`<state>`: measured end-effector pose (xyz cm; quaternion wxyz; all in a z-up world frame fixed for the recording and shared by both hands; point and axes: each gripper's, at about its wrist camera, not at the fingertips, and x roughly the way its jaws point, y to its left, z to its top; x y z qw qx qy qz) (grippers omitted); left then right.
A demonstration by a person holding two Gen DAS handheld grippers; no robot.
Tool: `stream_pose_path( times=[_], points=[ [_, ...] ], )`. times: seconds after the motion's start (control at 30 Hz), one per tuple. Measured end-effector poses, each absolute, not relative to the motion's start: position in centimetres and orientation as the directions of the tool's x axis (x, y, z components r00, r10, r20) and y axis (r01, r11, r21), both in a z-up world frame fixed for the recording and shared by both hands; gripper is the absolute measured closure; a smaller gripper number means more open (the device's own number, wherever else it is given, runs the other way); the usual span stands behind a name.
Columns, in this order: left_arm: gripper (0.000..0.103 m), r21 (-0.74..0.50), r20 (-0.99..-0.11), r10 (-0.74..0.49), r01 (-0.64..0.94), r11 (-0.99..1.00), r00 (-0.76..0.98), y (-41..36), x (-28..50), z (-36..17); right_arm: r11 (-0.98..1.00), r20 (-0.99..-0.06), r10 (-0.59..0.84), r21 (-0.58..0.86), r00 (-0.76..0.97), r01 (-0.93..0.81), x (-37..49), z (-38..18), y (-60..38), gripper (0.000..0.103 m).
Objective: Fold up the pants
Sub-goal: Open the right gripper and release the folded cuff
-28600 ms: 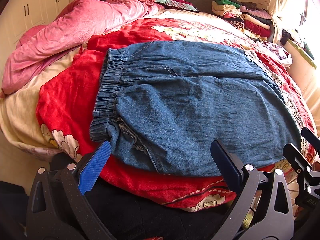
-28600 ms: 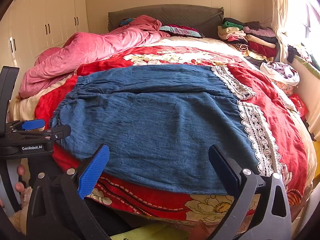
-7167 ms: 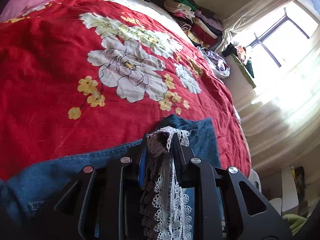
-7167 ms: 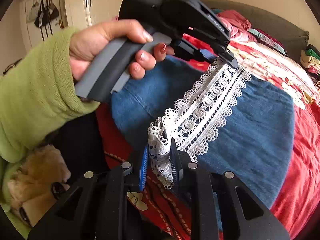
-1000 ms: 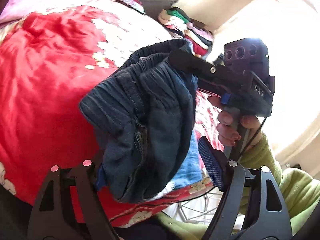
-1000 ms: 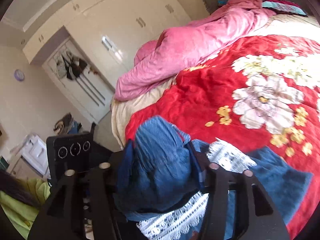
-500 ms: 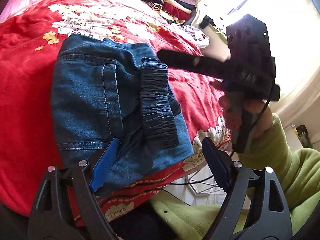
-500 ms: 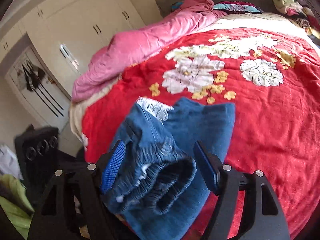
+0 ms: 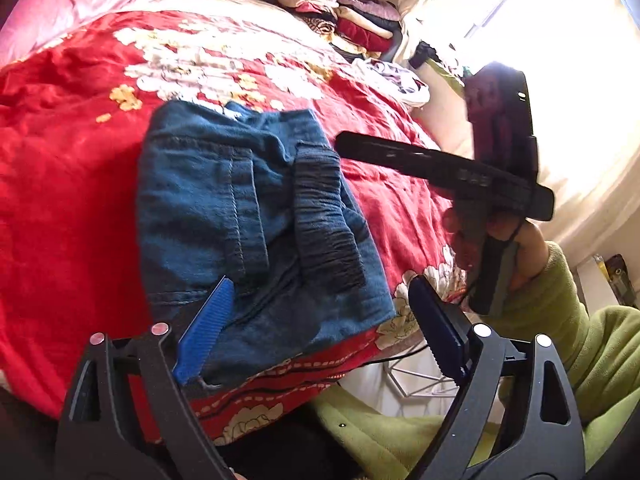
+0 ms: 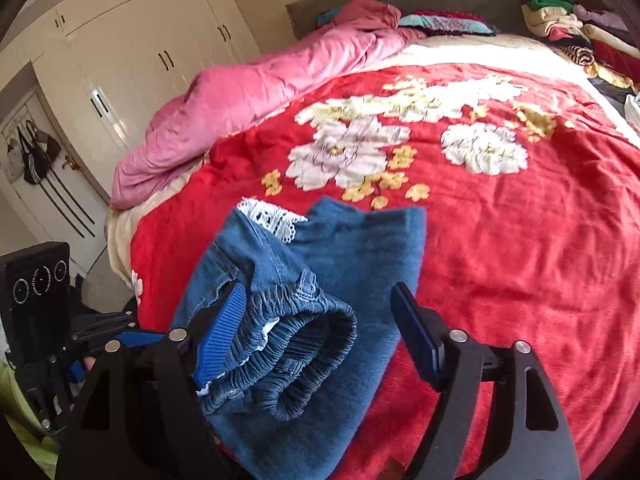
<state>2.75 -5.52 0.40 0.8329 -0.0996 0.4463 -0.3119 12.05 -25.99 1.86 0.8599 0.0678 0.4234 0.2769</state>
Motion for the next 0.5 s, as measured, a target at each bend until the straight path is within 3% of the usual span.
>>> stream_pose_path(
  times=[0.07, 0.2, 0.5],
  points=[
    [0.020, -0.428, -0.683, -0.597, 0.432, 0.794, 0.420, -5.4, 2.6, 0.8, 0.841, -0.679, 0.530, 0.340, 0.508, -0.422, 11.6, 2.8, -26.3, 0.028],
    [0.019, -0.405, -0.689, -0.576, 0.425, 0.810, 0.441, -5.3, 2.4, 1.4, 0.850, -0.655, 0.515, 0.302, 0.554, -0.432, 10.4, 4.5, -26.7, 0.016],
    [0.018, -0.379, -0.696, -0.539, 0.396, 0.837, 0.474, -4.4, 2.4, 2.1, 0.868, -0.626, 0.470, 0.198, 0.622, -0.456, 7.2, 6.3, -27.3, 0.011]
  ],
)
